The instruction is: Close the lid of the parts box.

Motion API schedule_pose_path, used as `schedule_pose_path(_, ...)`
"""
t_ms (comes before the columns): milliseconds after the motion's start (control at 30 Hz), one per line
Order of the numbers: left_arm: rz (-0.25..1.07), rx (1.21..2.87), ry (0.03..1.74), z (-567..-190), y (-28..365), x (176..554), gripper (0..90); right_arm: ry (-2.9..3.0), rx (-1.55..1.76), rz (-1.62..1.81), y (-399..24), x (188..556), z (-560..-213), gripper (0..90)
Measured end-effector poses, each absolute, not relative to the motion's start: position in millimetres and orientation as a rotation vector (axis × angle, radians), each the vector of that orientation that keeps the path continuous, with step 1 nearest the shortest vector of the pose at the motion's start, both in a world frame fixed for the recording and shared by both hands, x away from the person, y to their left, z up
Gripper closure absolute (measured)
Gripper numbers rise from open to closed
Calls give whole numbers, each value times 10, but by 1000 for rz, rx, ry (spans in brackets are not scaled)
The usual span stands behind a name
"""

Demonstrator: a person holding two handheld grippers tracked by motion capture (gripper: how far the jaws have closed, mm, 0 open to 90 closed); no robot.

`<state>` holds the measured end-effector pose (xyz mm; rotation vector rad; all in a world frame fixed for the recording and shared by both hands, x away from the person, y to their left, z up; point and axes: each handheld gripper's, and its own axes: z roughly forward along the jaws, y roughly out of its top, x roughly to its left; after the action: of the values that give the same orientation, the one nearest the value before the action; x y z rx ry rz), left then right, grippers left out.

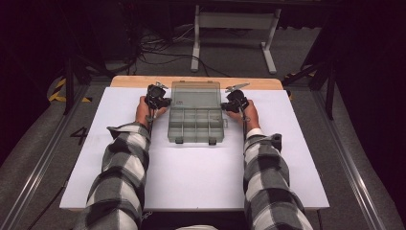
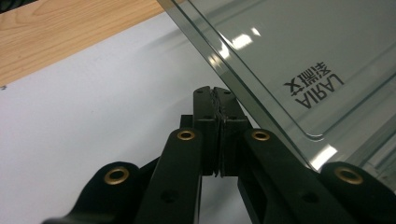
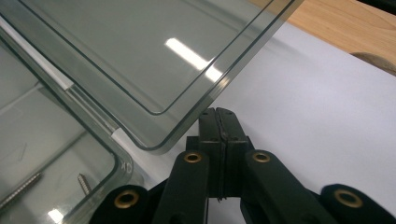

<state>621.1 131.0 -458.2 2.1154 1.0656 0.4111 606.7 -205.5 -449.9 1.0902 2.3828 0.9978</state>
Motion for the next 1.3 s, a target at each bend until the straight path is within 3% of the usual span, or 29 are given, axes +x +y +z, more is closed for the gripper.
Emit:
schedule_pose_path(433, 455, 2072, 1040, -4423, 1327, 6163, 891, 2342, 1073, 1072, -2053, 6090, -4523, 900)
schedule_pose_path(1300, 529, 2026, 955, -4133, 1330, 6103, 863, 2280, 956, 1130, -2029, 6108, -4196, 900)
